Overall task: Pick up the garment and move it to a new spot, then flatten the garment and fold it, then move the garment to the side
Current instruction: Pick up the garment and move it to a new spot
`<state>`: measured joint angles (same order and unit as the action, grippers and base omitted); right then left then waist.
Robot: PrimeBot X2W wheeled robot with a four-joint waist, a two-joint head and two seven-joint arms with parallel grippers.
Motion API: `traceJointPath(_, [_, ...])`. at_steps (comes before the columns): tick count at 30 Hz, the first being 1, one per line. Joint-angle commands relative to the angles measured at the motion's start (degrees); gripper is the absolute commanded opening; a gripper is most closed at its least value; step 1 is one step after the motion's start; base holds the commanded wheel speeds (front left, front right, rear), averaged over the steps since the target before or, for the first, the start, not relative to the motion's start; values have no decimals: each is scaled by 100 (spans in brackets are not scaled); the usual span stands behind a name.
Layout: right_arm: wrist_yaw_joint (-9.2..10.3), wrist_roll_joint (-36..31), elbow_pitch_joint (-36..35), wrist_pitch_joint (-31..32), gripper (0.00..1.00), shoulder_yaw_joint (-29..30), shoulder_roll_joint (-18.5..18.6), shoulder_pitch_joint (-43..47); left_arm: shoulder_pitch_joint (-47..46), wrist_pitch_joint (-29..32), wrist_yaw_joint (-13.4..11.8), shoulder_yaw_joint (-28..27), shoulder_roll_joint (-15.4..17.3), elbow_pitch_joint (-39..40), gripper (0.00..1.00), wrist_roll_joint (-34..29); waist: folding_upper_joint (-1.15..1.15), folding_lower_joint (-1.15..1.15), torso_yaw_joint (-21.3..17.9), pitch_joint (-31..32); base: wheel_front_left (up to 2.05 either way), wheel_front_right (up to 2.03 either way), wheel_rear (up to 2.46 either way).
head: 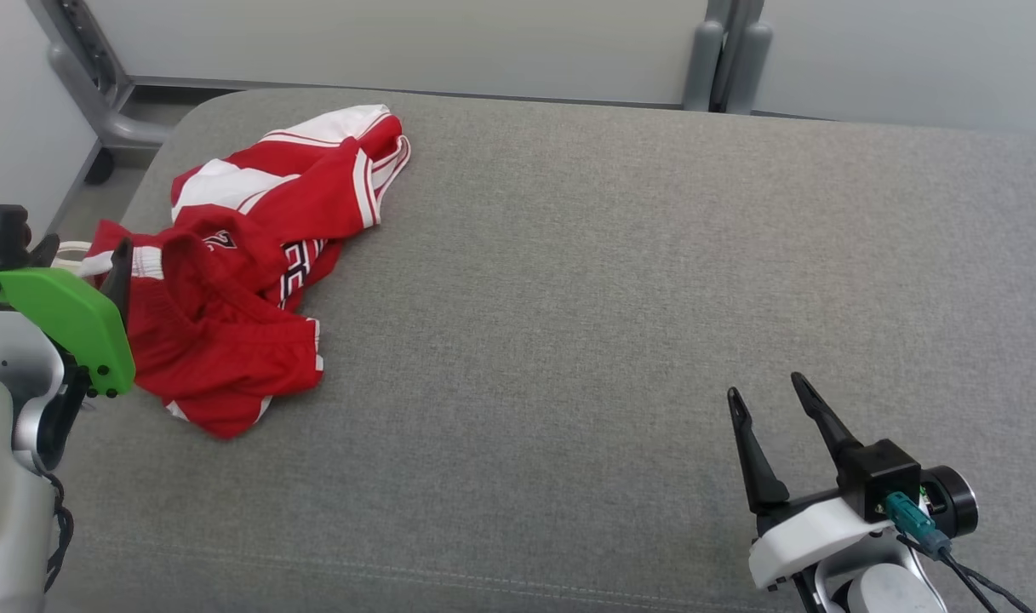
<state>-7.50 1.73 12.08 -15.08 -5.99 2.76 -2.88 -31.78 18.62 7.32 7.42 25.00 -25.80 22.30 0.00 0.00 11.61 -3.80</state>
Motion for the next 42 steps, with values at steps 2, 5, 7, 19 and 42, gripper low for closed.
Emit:
traceJointPath(2, [2, -70, 5, -27, 100, -13, 25, -108, -172, 85, 17, 108, 73, -137, 100, 169, 0, 0, -220, -201, 0, 0, 0])
traceJointPath(5, [2, -118, -3, -27, 100, -27, 23, -175, -305, 184, 17, 235, 201, -379, 100, 323, 0, 0, -344, -327, 0, 0, 0])
traceJointPath(7, [2, -171, -16, -27, 100, -24, 24, -225, -403, 198, 16, 297, 287, -557, 100, 353, 0, 0, -418, -415, 0, 0, 0])
traceJointPath(19, [2, -439, -88, -26, 100, 39, 22, -425, -778, 46, -46, 321, 642, -1433, 100, 340, 0, 0, -659, -1004, 0, 0, 0])
traceJointPath(42, [2, -229, -11, -26, 100, 93, 23, -419, -1023, -546, -164, 532, 757, -1701, 0, 155, 0, 0, -633, -816, 0, 0, 0])
